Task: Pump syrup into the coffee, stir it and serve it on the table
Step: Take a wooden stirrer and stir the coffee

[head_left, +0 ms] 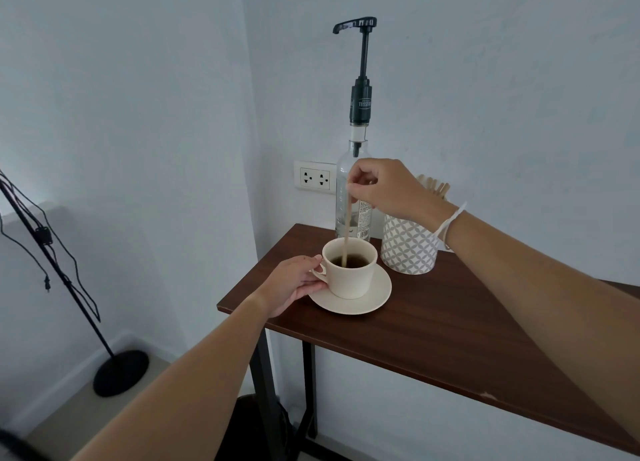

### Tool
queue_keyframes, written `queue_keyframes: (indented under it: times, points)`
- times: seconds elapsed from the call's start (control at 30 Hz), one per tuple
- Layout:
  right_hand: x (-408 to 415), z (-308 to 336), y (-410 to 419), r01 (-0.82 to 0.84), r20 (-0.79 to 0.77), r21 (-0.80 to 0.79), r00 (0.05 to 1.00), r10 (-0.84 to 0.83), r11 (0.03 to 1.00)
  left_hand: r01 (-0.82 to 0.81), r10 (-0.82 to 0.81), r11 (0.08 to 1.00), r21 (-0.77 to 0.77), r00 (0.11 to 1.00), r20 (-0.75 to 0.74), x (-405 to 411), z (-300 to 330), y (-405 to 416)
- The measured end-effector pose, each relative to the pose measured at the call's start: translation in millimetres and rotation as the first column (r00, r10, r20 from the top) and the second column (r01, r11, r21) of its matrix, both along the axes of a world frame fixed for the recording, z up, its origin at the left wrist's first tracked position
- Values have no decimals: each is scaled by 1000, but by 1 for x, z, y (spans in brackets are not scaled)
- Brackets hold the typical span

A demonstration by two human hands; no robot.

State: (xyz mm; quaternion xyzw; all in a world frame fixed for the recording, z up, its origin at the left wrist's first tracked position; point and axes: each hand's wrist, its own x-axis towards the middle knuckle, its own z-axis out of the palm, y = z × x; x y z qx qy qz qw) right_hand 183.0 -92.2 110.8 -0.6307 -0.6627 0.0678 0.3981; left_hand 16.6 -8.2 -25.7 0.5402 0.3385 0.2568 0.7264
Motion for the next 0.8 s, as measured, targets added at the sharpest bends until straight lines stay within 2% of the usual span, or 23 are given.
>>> queue_keyframes:
  times: [0.07, 0.17, 0.23, 0.37, 0.43, 0.57, 0.6, 0.67, 0.73, 0.8]
  points:
    - [-2, -1, 2, 1, -10, 21, 1000, -1, 1000, 2, -2, 1000, -5, 1000, -8, 0, 0, 0]
    - [0, -1, 2, 102, 155, 36, 982, -106, 994, -1, 1, 1000, -5, 1000, 2, 0, 0, 1]
    - [1, -1, 1, 132, 198, 21, 971, -133, 991, -4, 4, 1000, -2, 1000, 8, 0, 0, 0]
    - [-4, -1, 2, 14, -15, -42, 1000, -14, 999, -4, 4, 1000, -3, 1000, 4, -1, -1, 1]
    - [-6, -2, 5, 2, -24, -17, 1000, -3, 1000, -1, 1, 1000, -3, 1000, -1, 0, -1, 1]
    - [-3, -3, 6, 132, 220, 36, 966, -137, 991, 4, -4, 1000, -1, 1000, 6, 0, 0, 0]
    - [-3, -3, 6, 153, 240, 35, 958, -157, 988, 6, -6, 1000, 0, 1000, 7, 0, 0, 0]
    - [-5, -2, 4, 127, 182, 1, 975, -125, 992, 7, -7, 1000, 6, 1000, 3, 0, -1, 0]
    - [-9, -1, 4, 42, 46, -38, 998, -41, 998, 7, -7, 1000, 9, 1000, 3, -1, -2, 1]
    - [-10, -2, 6, 3, -23, -25, 1000, -4, 1000, 8, -8, 1000, 14, 1000, 0, -1, -2, 1]
